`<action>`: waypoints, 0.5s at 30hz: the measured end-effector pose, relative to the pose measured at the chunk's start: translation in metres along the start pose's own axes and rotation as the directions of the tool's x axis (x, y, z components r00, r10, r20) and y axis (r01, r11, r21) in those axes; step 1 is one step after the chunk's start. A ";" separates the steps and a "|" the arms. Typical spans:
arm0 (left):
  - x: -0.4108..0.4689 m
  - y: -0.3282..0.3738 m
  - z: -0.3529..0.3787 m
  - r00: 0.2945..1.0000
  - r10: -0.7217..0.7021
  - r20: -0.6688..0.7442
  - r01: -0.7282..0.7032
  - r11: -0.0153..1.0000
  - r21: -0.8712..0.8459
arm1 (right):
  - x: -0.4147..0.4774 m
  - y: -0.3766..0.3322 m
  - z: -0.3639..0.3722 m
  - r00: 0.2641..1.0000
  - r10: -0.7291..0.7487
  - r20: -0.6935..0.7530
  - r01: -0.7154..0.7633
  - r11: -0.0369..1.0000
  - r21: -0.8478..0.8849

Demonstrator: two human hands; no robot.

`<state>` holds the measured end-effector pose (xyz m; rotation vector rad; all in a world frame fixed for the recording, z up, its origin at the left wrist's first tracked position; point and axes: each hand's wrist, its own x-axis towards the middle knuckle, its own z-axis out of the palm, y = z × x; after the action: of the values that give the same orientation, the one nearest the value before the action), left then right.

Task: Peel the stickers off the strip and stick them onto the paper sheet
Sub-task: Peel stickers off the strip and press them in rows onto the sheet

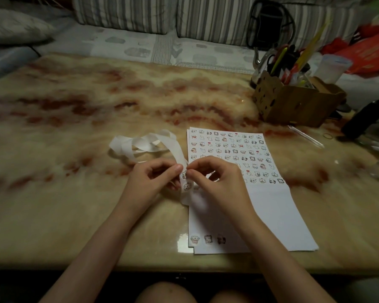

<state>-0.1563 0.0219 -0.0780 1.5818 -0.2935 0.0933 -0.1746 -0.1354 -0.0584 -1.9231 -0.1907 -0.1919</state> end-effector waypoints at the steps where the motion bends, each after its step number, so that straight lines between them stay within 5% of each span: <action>1: 0.000 0.000 0.000 1.000 -0.004 0.002 0.004 1.000 -0.005 | 0.000 0.000 0.000 1.000 0.004 0.001 -0.004 1.000 -0.003; 10: 0.001 -0.004 -0.001 0.999 -0.038 -0.012 0.038 0.999 -0.015 | -0.005 0.008 0.000 0.990 -0.141 0.021 0.142 0.960 -0.242; 15: 0.002 -0.005 -0.002 0.999 -0.024 -0.029 0.024 1.000 -0.001 | -0.012 -0.003 -0.015 0.997 -0.054 0.050 0.053 0.998 0.017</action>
<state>-0.1531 0.0235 -0.0819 1.5817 -0.2516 0.0971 -0.1879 -0.1489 -0.0532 -1.9100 -0.2766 -0.1767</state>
